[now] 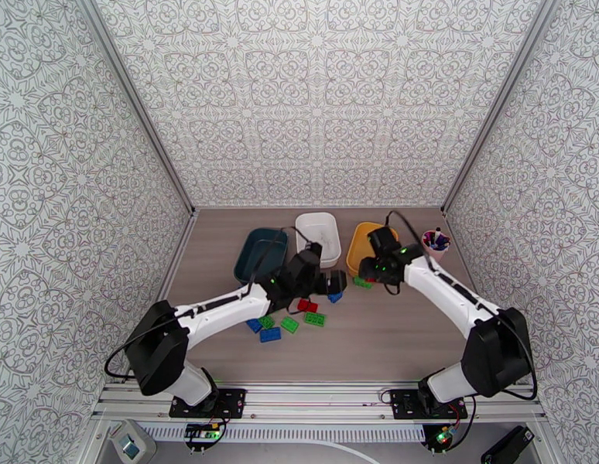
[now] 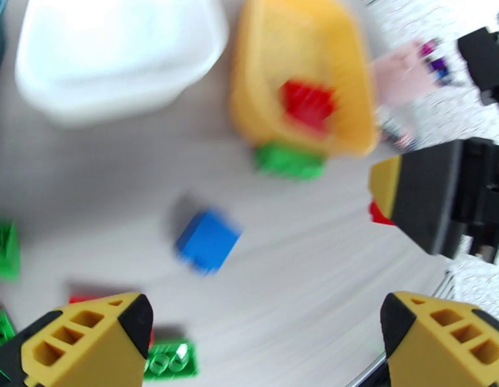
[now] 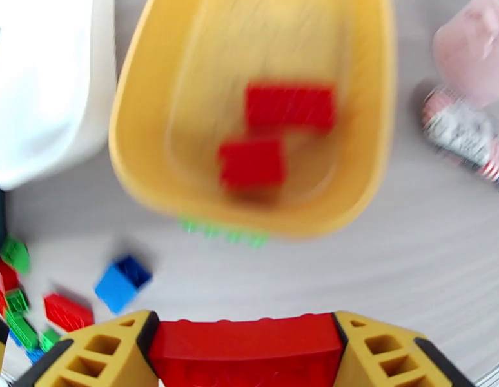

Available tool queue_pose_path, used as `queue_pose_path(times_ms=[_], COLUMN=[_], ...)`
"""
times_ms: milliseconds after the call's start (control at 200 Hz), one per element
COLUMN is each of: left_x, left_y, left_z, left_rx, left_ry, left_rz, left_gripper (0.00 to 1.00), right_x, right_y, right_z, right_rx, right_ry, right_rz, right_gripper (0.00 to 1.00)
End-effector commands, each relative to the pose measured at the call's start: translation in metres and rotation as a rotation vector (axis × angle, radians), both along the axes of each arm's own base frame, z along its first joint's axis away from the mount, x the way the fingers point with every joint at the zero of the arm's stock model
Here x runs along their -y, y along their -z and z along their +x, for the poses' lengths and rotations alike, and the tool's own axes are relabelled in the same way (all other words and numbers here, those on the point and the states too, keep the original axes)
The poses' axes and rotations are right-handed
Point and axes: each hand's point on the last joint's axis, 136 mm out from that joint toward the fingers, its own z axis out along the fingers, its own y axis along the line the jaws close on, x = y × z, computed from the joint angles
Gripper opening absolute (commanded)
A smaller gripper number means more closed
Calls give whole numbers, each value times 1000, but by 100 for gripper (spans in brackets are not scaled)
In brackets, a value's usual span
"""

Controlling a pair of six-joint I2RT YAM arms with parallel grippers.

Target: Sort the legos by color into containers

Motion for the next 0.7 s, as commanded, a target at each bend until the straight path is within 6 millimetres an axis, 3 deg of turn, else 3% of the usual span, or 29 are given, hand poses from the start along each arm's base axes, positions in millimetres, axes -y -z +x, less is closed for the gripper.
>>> queue_pose_path(times_ms=[0,80,170,345,480,695], left_x=[5,3,-4,-26,-44,-66], left_y=[-17,-21,-20,-8,4,33], left_z=[14,20,20,9,1,-16], left_rx=[29,35,33,23,7,-47], left_ry=[44,40,34,2,-24,-32], left_rz=[7,32,64,125,170,267], left_gripper=[99,99,99,99,99,97], right_x=[8,11,13,11,8,-7], right_y=[-10,-13,-11,-7,-8,-12], right_z=[23,41,59,73,69,44], right_rx=[-3,-4,-13,-29,-30,-22], right_ry=[-6,3,9,4,-5,-59], right_rz=[-2,-1,-4,-5,13,79], right_gripper=[59,61,70,86,88,80])
